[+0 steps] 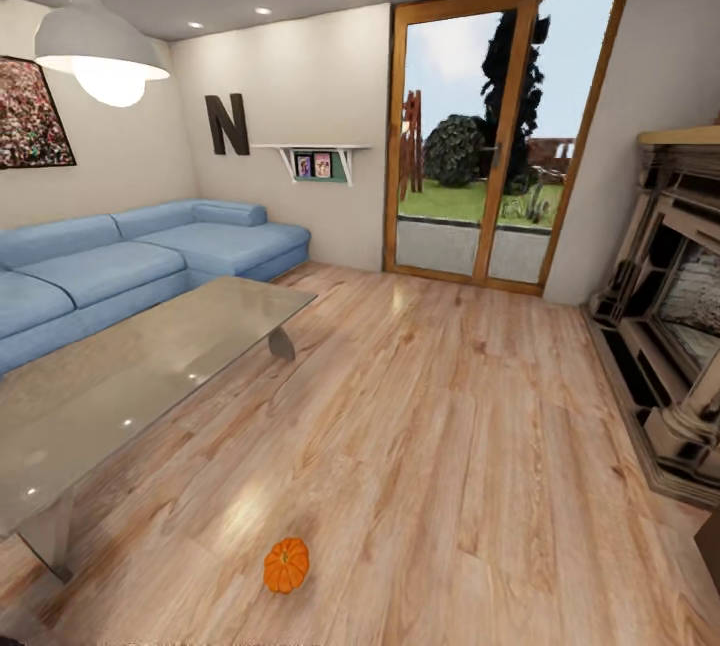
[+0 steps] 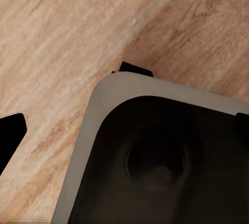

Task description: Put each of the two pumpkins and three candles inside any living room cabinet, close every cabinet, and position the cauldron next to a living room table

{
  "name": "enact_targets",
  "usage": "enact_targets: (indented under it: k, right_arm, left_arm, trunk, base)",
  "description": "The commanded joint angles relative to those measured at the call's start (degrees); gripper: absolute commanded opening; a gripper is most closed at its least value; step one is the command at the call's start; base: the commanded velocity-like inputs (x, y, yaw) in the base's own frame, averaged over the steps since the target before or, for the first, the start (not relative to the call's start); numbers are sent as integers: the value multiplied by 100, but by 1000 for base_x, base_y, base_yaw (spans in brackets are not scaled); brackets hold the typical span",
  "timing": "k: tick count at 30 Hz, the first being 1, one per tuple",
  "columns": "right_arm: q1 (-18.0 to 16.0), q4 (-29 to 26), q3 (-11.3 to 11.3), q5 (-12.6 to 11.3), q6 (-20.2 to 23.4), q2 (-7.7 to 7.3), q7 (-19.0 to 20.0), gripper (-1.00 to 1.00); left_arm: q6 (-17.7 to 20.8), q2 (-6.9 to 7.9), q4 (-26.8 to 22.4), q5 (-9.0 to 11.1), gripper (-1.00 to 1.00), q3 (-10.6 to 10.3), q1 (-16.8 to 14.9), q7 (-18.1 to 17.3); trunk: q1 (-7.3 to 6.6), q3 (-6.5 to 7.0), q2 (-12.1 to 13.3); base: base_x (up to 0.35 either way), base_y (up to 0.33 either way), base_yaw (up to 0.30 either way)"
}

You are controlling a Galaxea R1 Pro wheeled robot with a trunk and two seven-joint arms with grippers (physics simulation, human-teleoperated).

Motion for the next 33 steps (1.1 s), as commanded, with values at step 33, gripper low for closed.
enact_targets:
  k: [33]
  right_arm:
    - [-4, 11, -48, 30, -29, -4, 3, 100]
  left_arm:
    - [-17, 5, -23, 62, 100, -35, -5, -15]
  trunk:
    - [-1, -5, -3]
  base:
    - [0, 0, 286]
